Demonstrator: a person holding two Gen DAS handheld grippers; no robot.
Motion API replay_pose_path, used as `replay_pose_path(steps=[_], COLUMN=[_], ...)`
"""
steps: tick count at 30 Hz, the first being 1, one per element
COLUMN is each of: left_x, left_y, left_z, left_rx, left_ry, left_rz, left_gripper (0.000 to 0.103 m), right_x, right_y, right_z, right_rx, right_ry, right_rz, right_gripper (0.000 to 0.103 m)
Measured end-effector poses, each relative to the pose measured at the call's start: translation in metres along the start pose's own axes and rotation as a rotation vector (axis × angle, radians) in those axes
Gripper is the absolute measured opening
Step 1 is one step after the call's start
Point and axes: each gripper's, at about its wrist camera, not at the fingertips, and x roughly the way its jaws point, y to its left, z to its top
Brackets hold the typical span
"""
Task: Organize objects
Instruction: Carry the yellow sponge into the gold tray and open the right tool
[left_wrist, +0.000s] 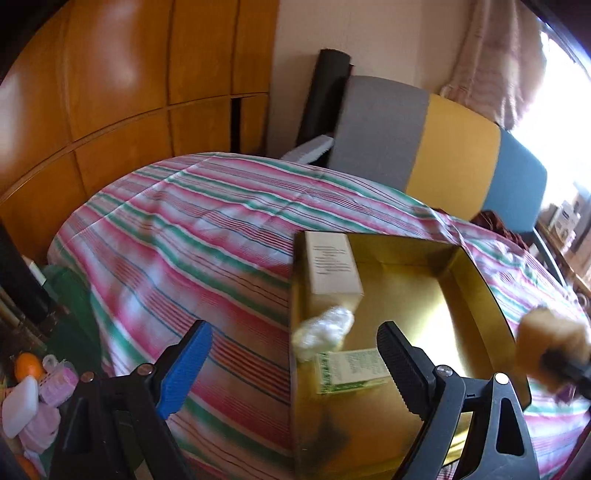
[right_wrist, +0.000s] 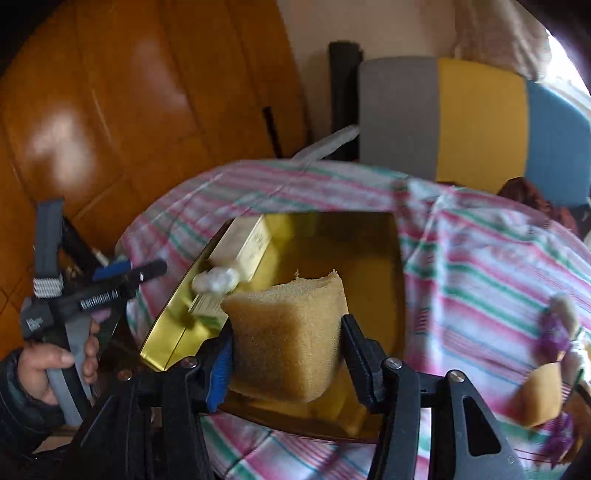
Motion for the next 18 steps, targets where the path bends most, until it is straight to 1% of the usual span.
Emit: replay_pose_path(steps=[4, 7, 10, 11, 13, 14, 15, 17, 18], left_x=[-0.004, -0.006, -0.006, -0.006, -0.005, -0.004, -0.004, -0.005, -0.005], left_y=[0.020, 0.029, 0.035, 0.037, 0.040, 0.041, 0.041, 0.044, 0.044], left_z=[-0.001, -0.004, -0.008, -0.008, -0.009, -0.009, -0.010, -0.010, -0.010], left_rx=[-0.032, -0.046, -0.062, -0.068, -0.078, -0.080, -0.081, -0.090, -0.092], left_ry=[-0.007, -0.009, -0.006, -0.003, 0.003, 0.004, 0.005, 0.003, 0.001], left_rz=[0.019, 0.028, 0.034, 0.034, 0.035, 0.037, 0.040, 0.042, 0.045], left_gripper=[0.091, 0.091, 0.091, 0.091, 0.091, 0.091, 0.091, 0.091, 0.091], right_x=[0.041, 0.068, 0.093, 0.098, 0.106, 0.109, 0.111, 0.111, 0.110], right_y=[0.028, 0.041, 0.053, 0.058, 0.066, 0.070, 0.073, 0.077, 0.077], right_z=[-0.006, -0.009, -0.012, -0.013, -0.013, -0.015, -0.016, -0.018, -0.020], right_rx=[-0.032, -0.062, -0.061, -0.059, -0.037, -0.019, -0.007, -0.005, -0.003], right_ry=[0.105, 0.169, 0.219, 0.218, 0.219, 0.238, 0.250, 0.249, 0.250], right_rz=[0.028, 0.024, 0.070, 0.085, 0.174, 0.226, 0.260, 0.282, 0.297], right_gripper=[0.054, 0.054, 0.055, 0.058, 0.061, 0.066, 0.073, 0.081, 0.082])
